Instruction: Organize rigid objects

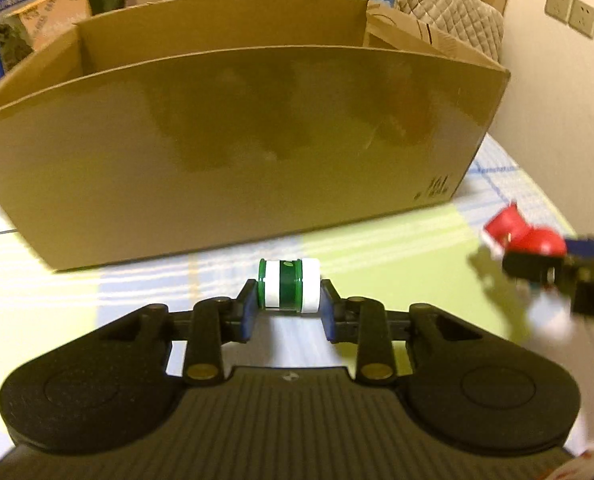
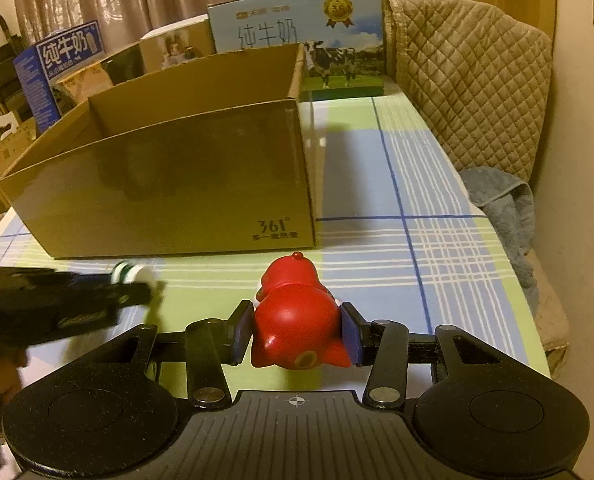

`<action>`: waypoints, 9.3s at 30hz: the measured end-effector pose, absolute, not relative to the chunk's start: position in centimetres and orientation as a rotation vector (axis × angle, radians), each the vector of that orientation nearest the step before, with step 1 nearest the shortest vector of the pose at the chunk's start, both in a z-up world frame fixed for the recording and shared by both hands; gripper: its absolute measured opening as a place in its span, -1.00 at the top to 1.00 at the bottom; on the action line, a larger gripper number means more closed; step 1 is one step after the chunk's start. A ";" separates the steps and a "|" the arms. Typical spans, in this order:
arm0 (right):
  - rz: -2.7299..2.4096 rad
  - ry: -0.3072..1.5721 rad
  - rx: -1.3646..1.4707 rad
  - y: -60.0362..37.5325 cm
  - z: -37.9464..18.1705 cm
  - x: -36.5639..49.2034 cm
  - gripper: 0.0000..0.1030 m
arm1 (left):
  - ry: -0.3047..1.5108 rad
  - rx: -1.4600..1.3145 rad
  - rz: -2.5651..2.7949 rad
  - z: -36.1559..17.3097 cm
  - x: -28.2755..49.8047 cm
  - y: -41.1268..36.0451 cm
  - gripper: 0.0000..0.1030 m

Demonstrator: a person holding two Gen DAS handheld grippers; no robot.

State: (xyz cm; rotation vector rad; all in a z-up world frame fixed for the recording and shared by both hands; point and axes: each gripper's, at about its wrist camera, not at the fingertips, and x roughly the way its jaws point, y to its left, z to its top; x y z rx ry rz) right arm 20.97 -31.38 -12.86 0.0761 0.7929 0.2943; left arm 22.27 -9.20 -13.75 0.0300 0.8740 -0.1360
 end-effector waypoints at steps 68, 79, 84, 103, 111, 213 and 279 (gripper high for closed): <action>0.380 0.742 0.007 -24.2 -4.8 9.1 0.17 | 0.799 -0.073 -0.125 -2.4 7.0 -3.2 0.48; 0.390 0.719 0.009 -23.6 -3.6 8.5 0.17 | 0.772 -0.069 -0.117 -1.0 6.3 -2.5 0.48; 0.391 0.719 0.010 -23.7 -3.4 8.7 0.17 | 0.771 -0.067 -0.121 -0.8 6.6 -2.4 0.48; 0.409 0.657 0.012 -24.2 0.3 15.0 0.17 | 0.723 -0.051 -0.152 2.7 13.9 0.2 0.48; 0.428 0.628 -0.007 -23.4 2.5 19.3 0.17 | 0.722 -0.051 -0.184 3.9 18.3 0.4 0.48; 0.308 0.650 0.085 -27.2 -0.9 29.4 -0.29 | 0.822 0.004 -0.146 -0.4 27.9 1.0 -0.38; 0.311 0.783 0.108 -27.7 1.8 2.9 -0.71 | 0.813 -0.095 0.027 4.5 1.0 -2.6 -0.99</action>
